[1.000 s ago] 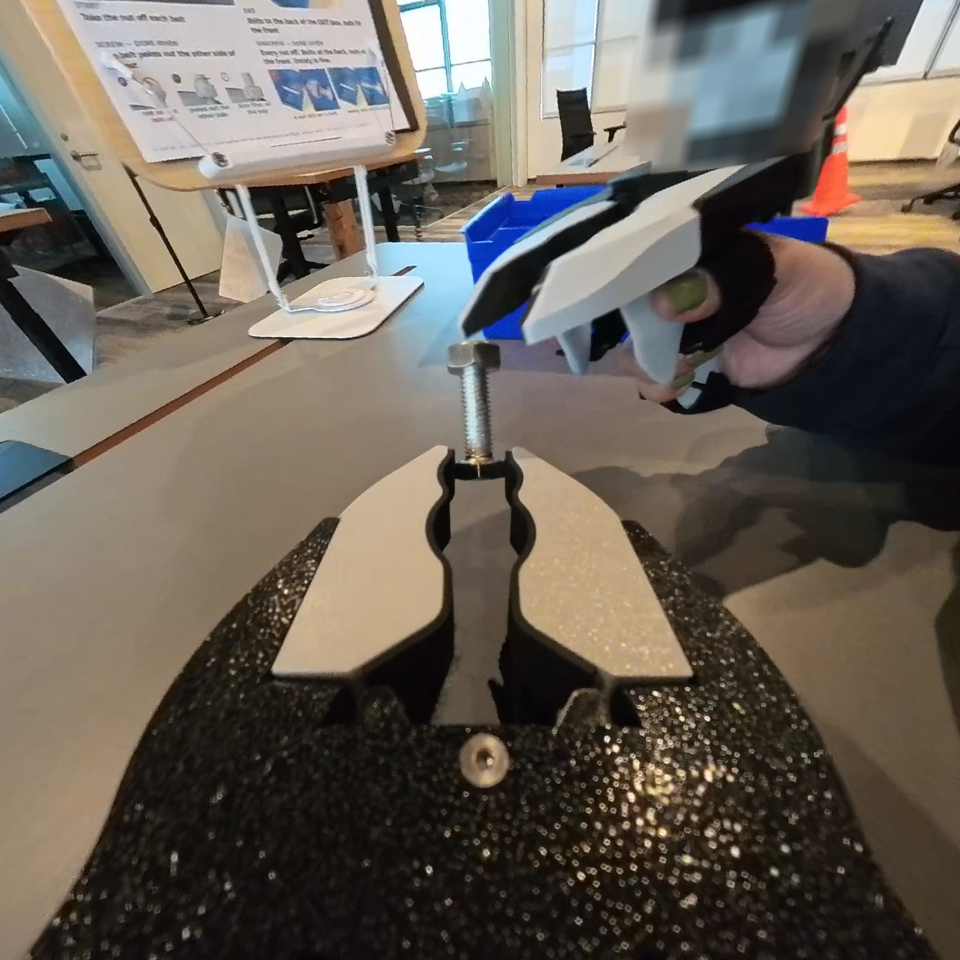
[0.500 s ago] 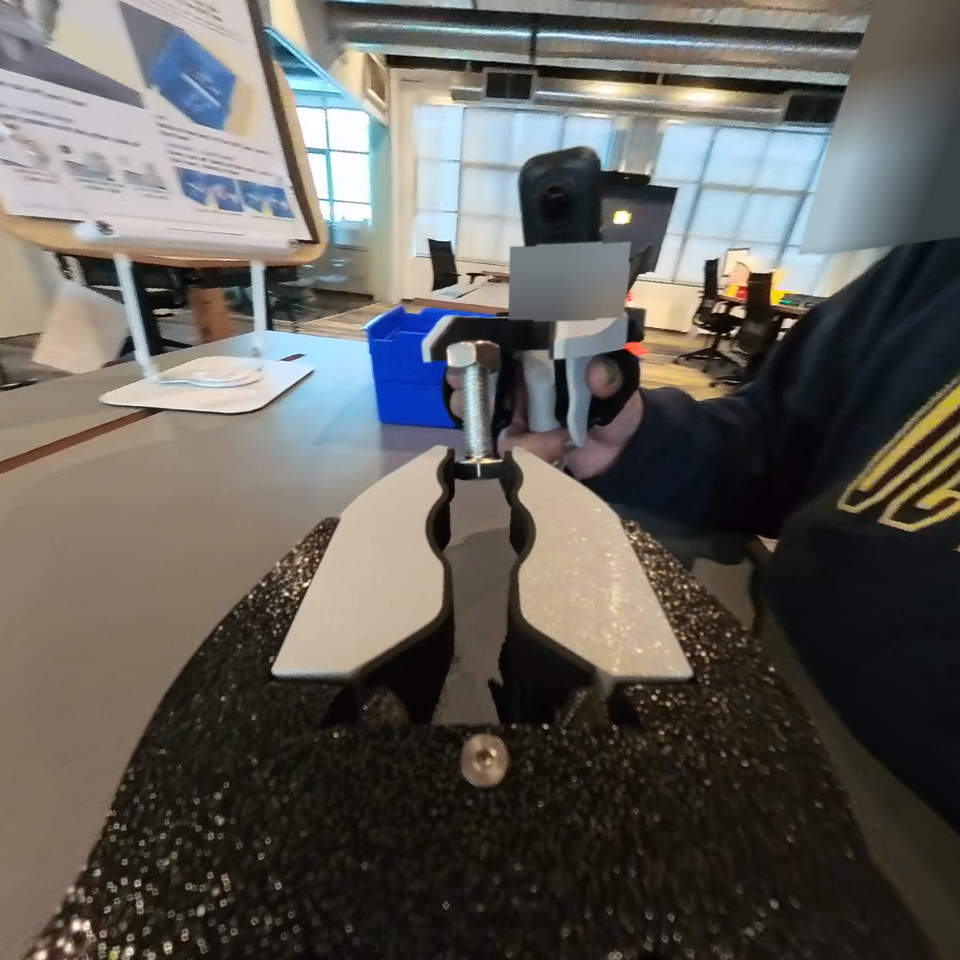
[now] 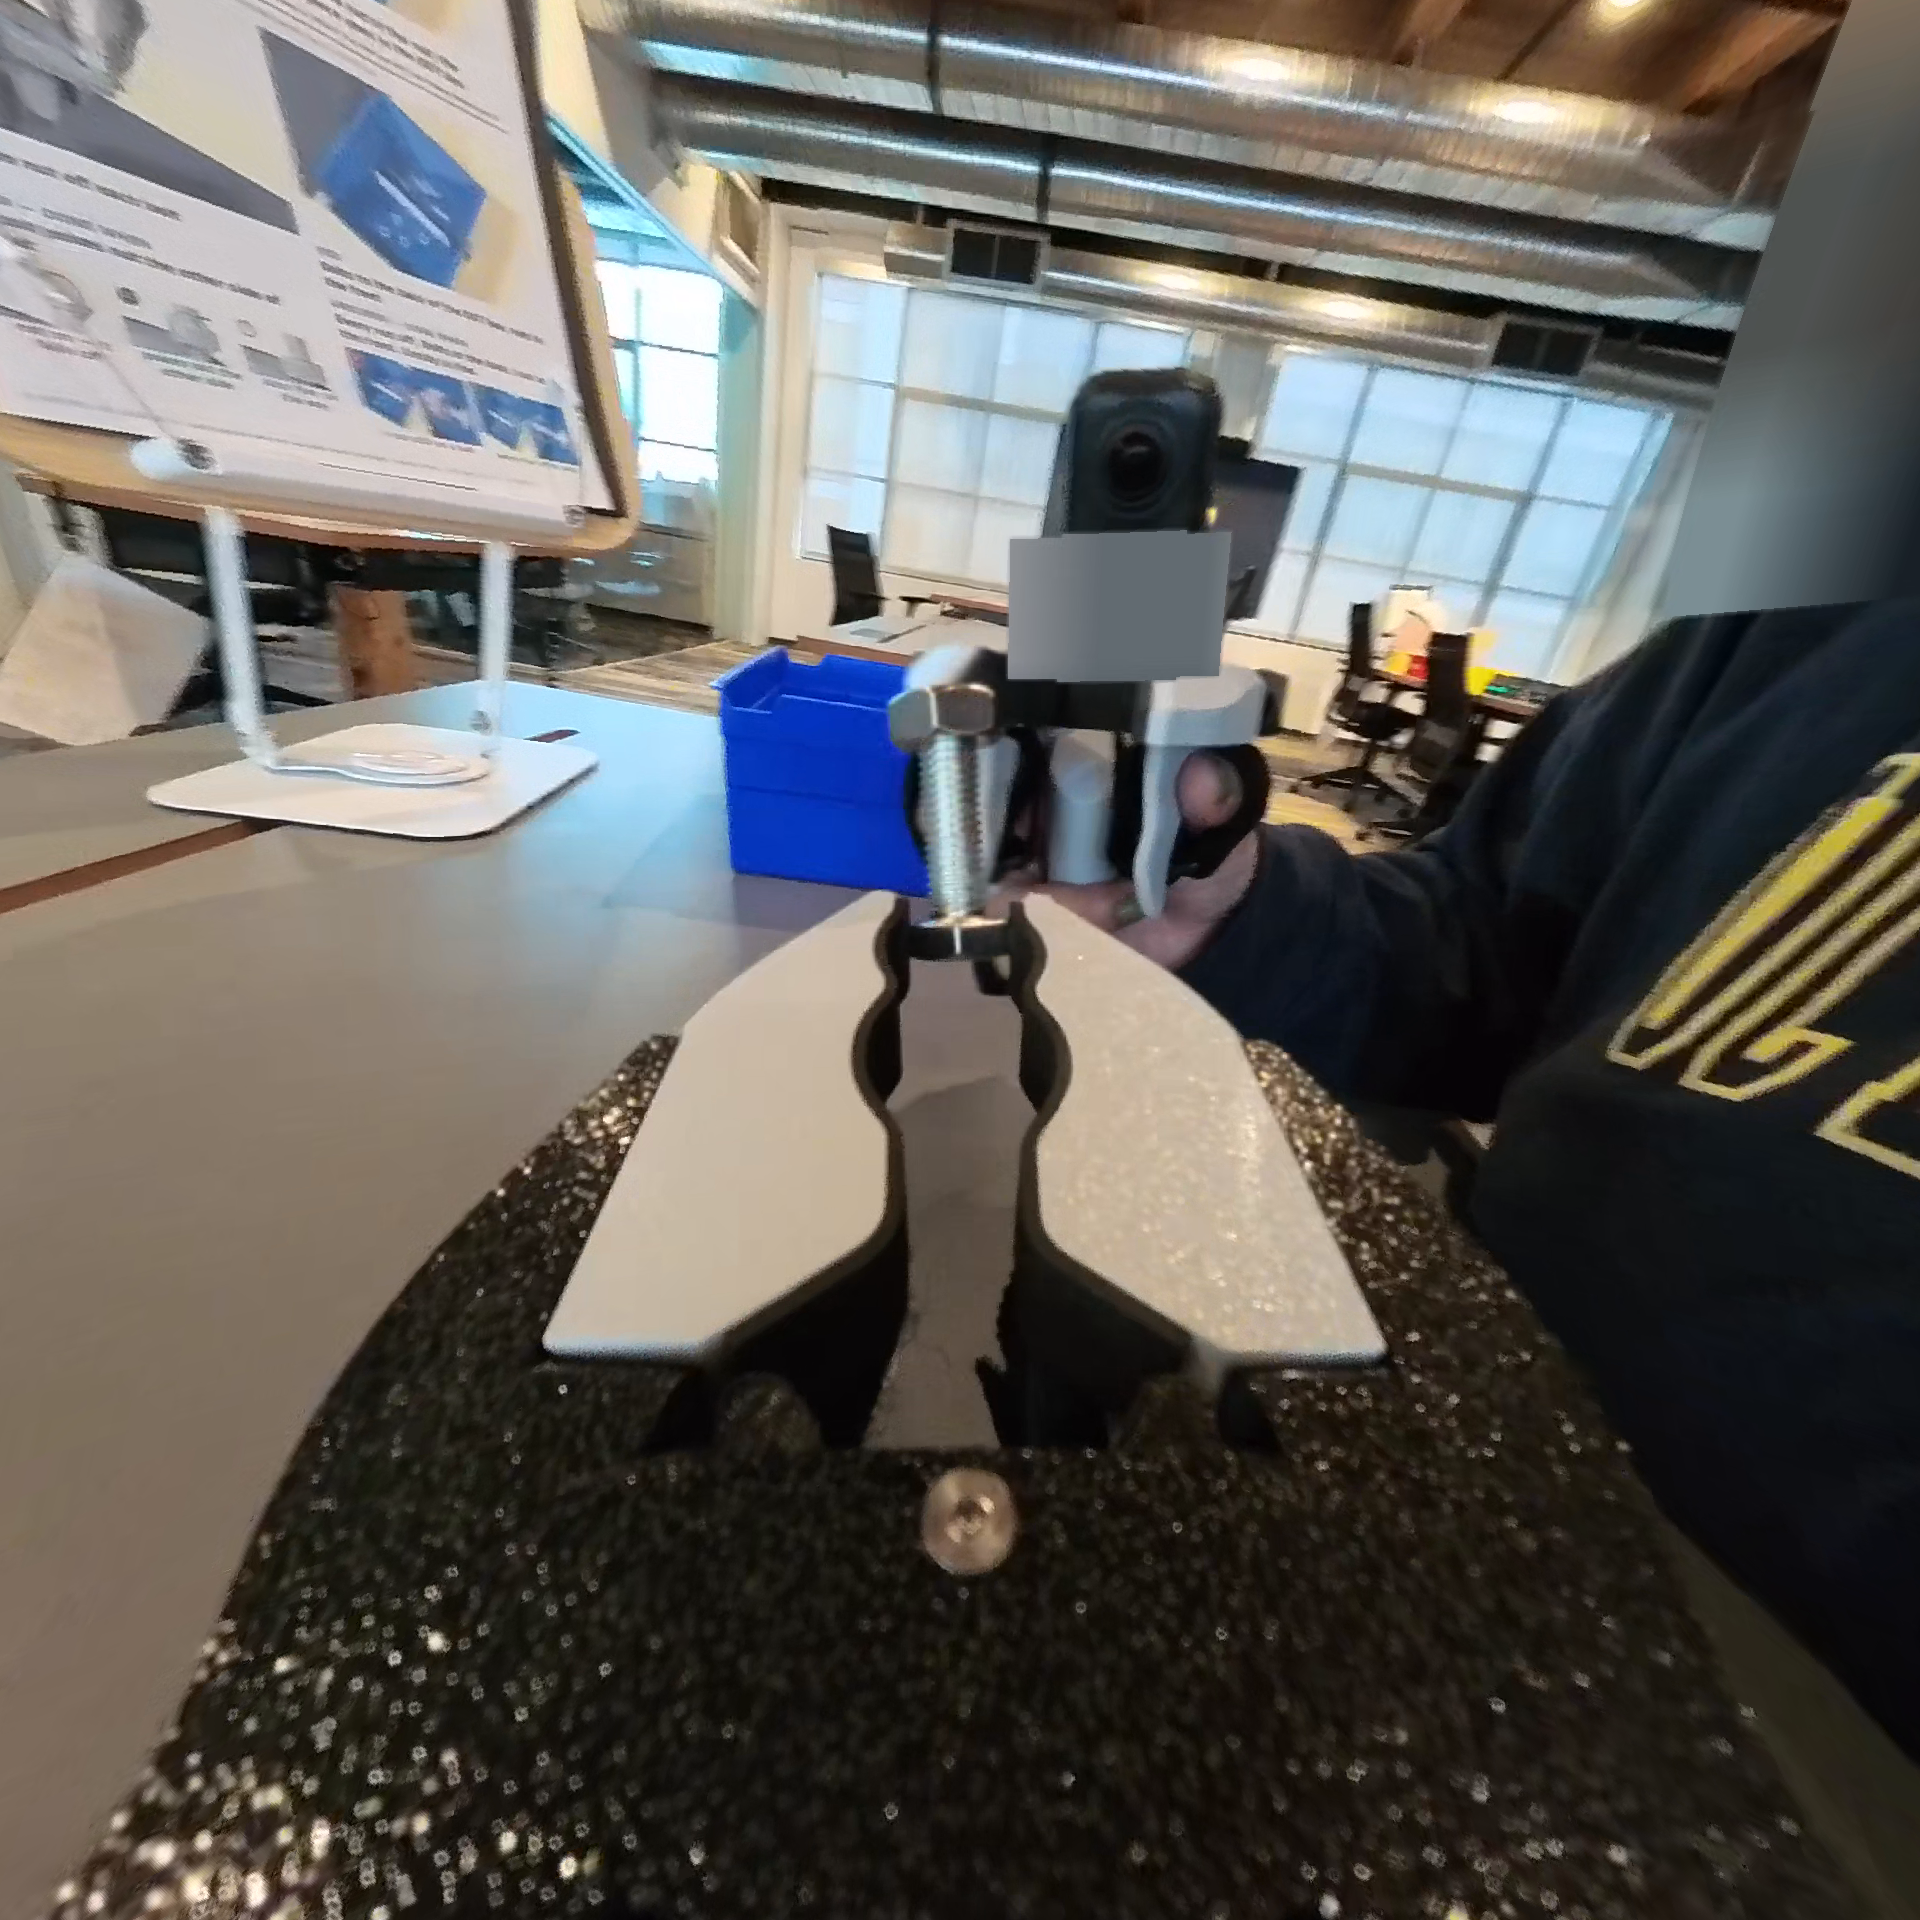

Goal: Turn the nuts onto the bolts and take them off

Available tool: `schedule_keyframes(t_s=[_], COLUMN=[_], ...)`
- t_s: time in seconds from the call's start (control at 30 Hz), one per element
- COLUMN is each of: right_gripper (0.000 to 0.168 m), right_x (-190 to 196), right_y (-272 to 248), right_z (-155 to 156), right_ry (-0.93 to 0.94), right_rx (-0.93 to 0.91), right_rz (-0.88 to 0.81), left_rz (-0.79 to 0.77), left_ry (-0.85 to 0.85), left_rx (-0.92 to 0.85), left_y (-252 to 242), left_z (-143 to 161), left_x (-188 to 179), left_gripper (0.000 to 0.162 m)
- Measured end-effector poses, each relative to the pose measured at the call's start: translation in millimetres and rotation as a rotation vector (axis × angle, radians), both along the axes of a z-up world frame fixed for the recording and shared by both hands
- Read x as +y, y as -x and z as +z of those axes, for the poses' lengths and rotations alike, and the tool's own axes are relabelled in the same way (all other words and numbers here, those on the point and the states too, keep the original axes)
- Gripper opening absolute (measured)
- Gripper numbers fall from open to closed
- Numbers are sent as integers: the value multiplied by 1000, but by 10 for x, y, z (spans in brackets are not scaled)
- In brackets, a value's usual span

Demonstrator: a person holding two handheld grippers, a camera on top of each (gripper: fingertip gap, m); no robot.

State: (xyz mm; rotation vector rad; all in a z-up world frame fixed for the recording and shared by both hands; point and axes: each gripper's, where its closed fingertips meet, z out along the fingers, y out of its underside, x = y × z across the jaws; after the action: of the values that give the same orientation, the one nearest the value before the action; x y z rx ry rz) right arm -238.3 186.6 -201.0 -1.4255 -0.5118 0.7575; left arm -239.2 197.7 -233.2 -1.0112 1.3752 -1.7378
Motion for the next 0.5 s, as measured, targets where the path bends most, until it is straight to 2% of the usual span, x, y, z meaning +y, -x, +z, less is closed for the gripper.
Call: schedule_keyframes(t_s=[0.1,0.3,0.5], right_gripper=[41,51,51], right_x=[-11,-119,-209], right_y=[37,197,352], right_z=[8,49,17], right_ry=[-21,-62,-79], right_rx=[12,34,11], right_rz=[5,119,210], left_rz=[-99,-255,-281], left_ry=[12,12,8], left_rx=[4,32,42], left_y=[16,49,33], left_z=[-1,-44,-67], left_x=[-147,-388,-444], left_gripper=[17,17,17])
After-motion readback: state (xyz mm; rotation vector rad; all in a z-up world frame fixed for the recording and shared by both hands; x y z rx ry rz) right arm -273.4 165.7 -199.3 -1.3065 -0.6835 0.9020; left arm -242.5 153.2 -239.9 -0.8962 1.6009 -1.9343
